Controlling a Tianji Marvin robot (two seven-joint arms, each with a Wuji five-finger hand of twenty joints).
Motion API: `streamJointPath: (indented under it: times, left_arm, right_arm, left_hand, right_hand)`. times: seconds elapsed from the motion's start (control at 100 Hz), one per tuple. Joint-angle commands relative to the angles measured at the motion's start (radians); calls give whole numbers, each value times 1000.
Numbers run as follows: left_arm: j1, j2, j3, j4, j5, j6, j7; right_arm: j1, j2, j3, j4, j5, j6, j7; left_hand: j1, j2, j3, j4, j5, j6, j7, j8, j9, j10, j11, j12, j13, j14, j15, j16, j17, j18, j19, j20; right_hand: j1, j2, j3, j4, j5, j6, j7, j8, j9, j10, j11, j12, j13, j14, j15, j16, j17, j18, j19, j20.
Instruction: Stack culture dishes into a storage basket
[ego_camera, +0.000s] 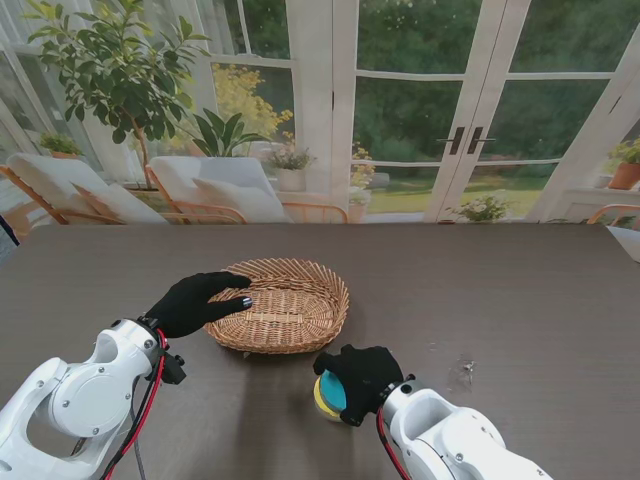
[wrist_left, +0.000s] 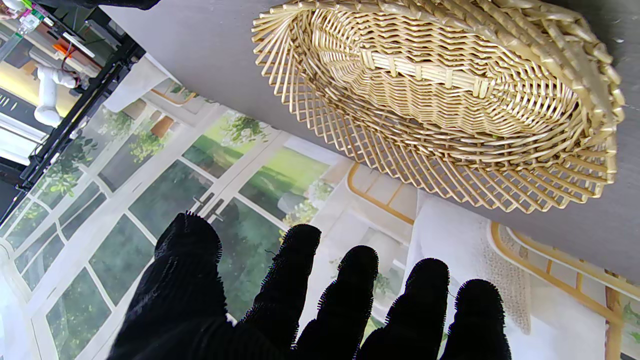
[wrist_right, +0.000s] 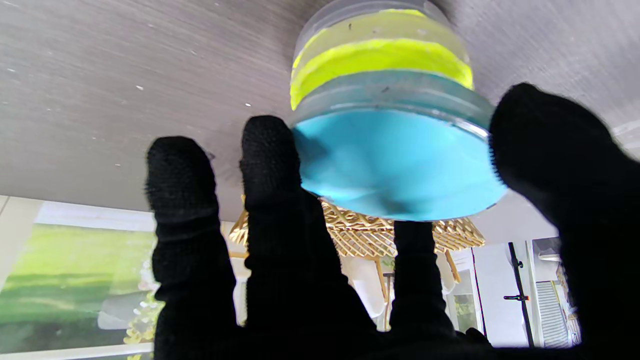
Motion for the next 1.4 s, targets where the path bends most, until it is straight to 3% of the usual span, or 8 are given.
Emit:
streamJointPath:
  times: [0.0, 0.48, 1.39]
  left_arm:
    - [4, -3, -2, -6, 1, 2, -16]
    - [6, -3, -3, -7, 1, 5, -16]
    - [7, -1, -6, -9, -2, 14, -26]
  right_arm:
    - [1, -3, -6, 4, -4, -3, 11]
    - [43, -6, -50, 53, 16, 11, -25]
    - [71, -1, -88, 93, -24, 15, -33]
  left_hand:
    - [26, 38, -10, 33, 17, 2, 2, 2, 4, 8, -7, 4, 27, 11, 5, -1, 0, 7, 2, 11]
    - [27, 39, -11, 33, 16, 3, 1, 2, 3, 7, -7, 4, 26, 9, 4, -1, -1, 6, 2, 12]
    - [26, 40, -11, 33, 15, 3, 1, 2, 4, 5, -7, 4, 26, 7, 4, -1, -3, 5, 2, 12]
  right_hand:
    - [39, 79, 71, 64, 51, -10, 60, 17, -25, -63, 66, 40, -25, 6, 7, -5, -111, 12, 33, 16]
    - [23, 88, 66, 59, 43, -12, 60, 18, -52, -71, 66, 39, -59, 16, -4, -11, -151, 9, 18, 16]
    - [-12, 89, 38, 49, -10, -1, 36, 0, -162, -96, 76, 46, -164, 26, 3, -15, -249, -21, 4, 27]
